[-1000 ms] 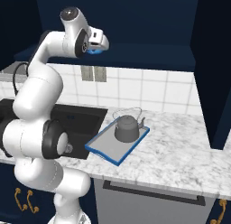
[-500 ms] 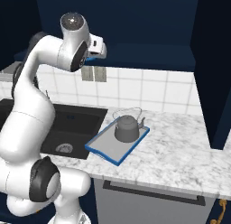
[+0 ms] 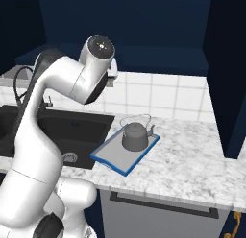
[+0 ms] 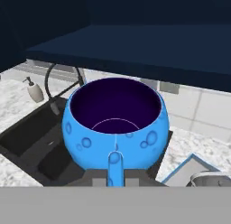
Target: Pick the kettle from the counter and place it on the tray. Then pick the mug from the cabinet and place it on the tray. Then close the cabinet doors.
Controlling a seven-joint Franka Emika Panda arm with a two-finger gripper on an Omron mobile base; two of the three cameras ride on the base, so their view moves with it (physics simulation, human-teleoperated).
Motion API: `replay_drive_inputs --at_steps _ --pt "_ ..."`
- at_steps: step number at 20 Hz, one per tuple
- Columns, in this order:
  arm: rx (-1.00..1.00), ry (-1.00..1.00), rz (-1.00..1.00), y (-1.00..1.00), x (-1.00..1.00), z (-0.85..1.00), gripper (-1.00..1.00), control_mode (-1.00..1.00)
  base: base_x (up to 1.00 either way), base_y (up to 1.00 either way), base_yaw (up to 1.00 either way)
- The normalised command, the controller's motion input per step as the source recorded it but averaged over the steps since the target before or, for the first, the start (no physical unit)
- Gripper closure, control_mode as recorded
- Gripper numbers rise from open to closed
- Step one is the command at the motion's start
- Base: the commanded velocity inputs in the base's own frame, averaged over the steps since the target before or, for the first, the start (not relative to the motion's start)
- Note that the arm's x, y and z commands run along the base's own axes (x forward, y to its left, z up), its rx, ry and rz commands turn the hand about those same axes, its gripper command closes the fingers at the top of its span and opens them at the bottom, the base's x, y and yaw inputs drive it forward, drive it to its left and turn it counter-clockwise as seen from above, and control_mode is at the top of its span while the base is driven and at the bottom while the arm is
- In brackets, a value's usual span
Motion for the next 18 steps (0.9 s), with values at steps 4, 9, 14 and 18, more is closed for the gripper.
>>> replay_drive_inputs --at_steps 4,9,14,18 --pt "0.00 0.03 0.25 -0.20 -0.75 -0.82 1.00 -1.00 0.00 0.00 0.00" --pt "0.00 0.06 0.22 -0.16 -0.22 -1.00 1.00 -1.00 0.00 0.00 0.00" --pt "0.01 0.08 0.12 -0.20 0.17 -0.91 1.00 -1.00 0.00 0.00 0.00" --pt "-0.02 0.01 0.18 -0.09 0.31 -0.89 1.00 -1.00 0.00 0.00 0.00"
